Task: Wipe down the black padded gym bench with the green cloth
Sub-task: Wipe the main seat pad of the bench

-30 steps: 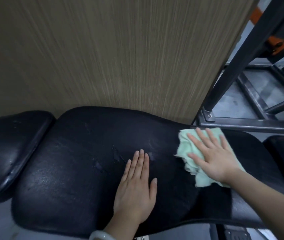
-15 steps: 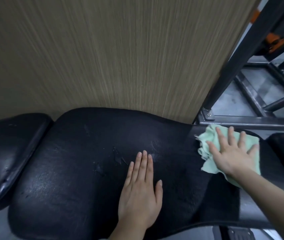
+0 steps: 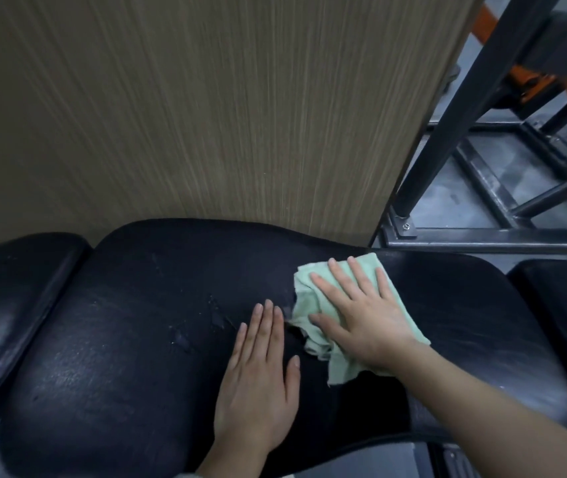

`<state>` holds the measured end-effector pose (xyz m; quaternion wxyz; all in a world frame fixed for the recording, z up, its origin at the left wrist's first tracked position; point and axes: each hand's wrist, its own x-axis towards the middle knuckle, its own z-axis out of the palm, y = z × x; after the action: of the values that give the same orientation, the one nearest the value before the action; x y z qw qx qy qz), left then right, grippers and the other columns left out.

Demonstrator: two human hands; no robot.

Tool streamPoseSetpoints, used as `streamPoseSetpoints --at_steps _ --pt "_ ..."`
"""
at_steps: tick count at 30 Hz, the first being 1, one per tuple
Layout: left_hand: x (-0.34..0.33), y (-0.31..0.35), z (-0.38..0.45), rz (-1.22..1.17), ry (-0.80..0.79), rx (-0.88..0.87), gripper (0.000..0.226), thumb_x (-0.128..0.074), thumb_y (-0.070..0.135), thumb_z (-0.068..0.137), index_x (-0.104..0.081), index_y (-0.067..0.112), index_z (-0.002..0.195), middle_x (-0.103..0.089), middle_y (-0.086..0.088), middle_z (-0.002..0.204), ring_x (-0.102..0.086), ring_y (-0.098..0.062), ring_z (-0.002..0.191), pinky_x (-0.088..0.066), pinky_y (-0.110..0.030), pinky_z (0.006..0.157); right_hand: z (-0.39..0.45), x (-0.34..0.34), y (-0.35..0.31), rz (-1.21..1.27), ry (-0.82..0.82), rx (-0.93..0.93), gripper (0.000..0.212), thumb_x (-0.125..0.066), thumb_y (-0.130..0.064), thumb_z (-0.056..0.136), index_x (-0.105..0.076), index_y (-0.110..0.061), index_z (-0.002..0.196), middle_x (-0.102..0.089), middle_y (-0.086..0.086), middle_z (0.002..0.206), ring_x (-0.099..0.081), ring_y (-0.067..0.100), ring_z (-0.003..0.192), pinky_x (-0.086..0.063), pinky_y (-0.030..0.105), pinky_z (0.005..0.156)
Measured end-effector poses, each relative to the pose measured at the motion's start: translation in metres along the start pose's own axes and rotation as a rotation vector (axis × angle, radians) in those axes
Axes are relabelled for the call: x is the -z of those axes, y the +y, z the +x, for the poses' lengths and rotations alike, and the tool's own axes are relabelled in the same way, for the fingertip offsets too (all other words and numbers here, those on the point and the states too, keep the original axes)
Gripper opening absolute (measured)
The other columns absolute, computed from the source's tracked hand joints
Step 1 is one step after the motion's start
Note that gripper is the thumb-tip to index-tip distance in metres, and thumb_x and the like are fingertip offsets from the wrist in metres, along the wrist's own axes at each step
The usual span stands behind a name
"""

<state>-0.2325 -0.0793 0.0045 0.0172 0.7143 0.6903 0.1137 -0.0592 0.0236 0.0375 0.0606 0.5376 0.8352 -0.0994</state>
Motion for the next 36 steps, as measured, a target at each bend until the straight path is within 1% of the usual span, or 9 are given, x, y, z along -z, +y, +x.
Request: streamPoseSetpoints --at_steps 3,10,14,17,22,25,27,32,36 --pt "-0.002 0.001 0.001 0.022 -0.01 0.012 0.062 -0.025 0.039 0.096 -0.033 0.002 0.146 -0.027 -0.01 0.155 -0.019 -0.017 0.144 -0.018 -0.036 0.11 -0.027 -0.003 0.032 -0.02 0.046 -0.103 0.072 0.024 -0.081 0.067 0.021 -0.059 0.136 0.023 -0.016 0.155 0.029 0.013 0.141 0.016 0.046 0.115" --pt "-0.005 0.0 0.001 0.04 -0.017 0.001 0.065 -0.007 0.043 0.1 -0.033 0.003 0.145 -0.027 -0.009 0.155 -0.017 -0.017 0.145 -0.016 -0.037 0.111 -0.089 -0.005 0.11 0.041 0.054 -0.488 0.069 0.008 -0.08 0.074 0.019 -0.057 0.138 0.017 -0.015 0.158 0.022 0.013 0.144 0.011 0.044 0.117" --pt "-0.007 -0.001 0.001 0.023 -0.01 -0.003 0.067 -0.005 0.046 0.1 -0.031 0.004 0.146 -0.026 -0.008 0.155 -0.018 -0.018 0.145 -0.016 -0.038 0.112 -0.099 -0.008 0.103 0.107 0.059 -0.77 0.074 0.001 -0.075 0.079 0.008 -0.049 0.148 0.011 -0.009 0.161 0.013 0.021 0.147 0.002 0.053 0.116" --pt "-0.007 0.0 0.002 0.017 -0.002 -0.008 0.067 -0.005 0.046 0.1 -0.03 0.005 0.147 -0.026 -0.008 0.156 -0.019 -0.018 0.145 -0.017 -0.038 0.111 -0.09 -0.01 0.075 0.129 0.078 -0.889 0.072 -0.002 -0.072 0.085 0.009 -0.044 0.15 0.012 -0.003 0.161 0.013 0.028 0.147 0.001 0.06 0.113" --pt "-0.005 -0.001 0.0 0.014 0.002 -0.014 0.064 -0.008 0.043 0.101 -0.028 0.003 0.147 -0.025 -0.008 0.156 -0.019 -0.017 0.145 -0.015 -0.037 0.112 -0.057 -0.013 0.012 0.077 0.057 -0.685 0.068 -0.005 -0.068 0.09 0.017 -0.041 0.148 0.02 0.0 0.159 0.022 0.032 0.144 0.009 0.062 0.112" --pt "-0.005 0.0 0.0 0.022 0.013 -0.02 0.061 -0.02 0.04 0.099 -0.027 0.003 0.147 -0.024 -0.009 0.156 -0.017 -0.017 0.145 -0.013 -0.036 0.113 -0.041 -0.017 -0.016 0.091 0.076 -0.512 0.071 0.003 -0.069 0.084 0.015 -0.042 0.148 0.02 0.0 0.159 0.024 0.032 0.143 0.012 0.062 0.11" --pt "-0.005 -0.001 0.0 0.022 0.016 -0.026 0.062 -0.024 0.039 0.097 -0.027 0.002 0.147 -0.024 -0.009 0.156 -0.017 -0.017 0.145 -0.012 -0.036 0.114 -0.041 -0.018 -0.022 0.091 0.1 -0.39 0.076 0.008 -0.071 0.078 0.011 -0.044 0.149 0.017 -0.001 0.16 0.023 0.03 0.144 0.014 0.061 0.11" --pt "-0.004 -0.003 0.0 0.001 0.011 -0.04 0.062 -0.025 0.037 0.096 -0.025 0.002 0.147 -0.024 -0.009 0.156 -0.014 -0.015 0.145 -0.01 -0.035 0.115 -0.063 -0.017 0.001 0.083 0.097 -0.047 0.075 0.006 -0.078 0.081 -0.003 -0.049 0.149 0.005 -0.009 0.161 0.019 0.02 0.145 0.015 0.051 0.112" --pt "-0.004 -0.003 0.0 -0.003 0.011 -0.042 0.061 -0.024 0.037 0.097 -0.023 0.003 0.148 -0.023 -0.008 0.156 -0.012 -0.015 0.146 -0.008 -0.034 0.115 -0.081 -0.019 0.036 0.05 0.125 -0.13 0.078 0.008 -0.081 0.078 -0.008 -0.05 0.148 -0.003 -0.01 0.161 0.009 0.019 0.147 0.009 0.048 0.114"
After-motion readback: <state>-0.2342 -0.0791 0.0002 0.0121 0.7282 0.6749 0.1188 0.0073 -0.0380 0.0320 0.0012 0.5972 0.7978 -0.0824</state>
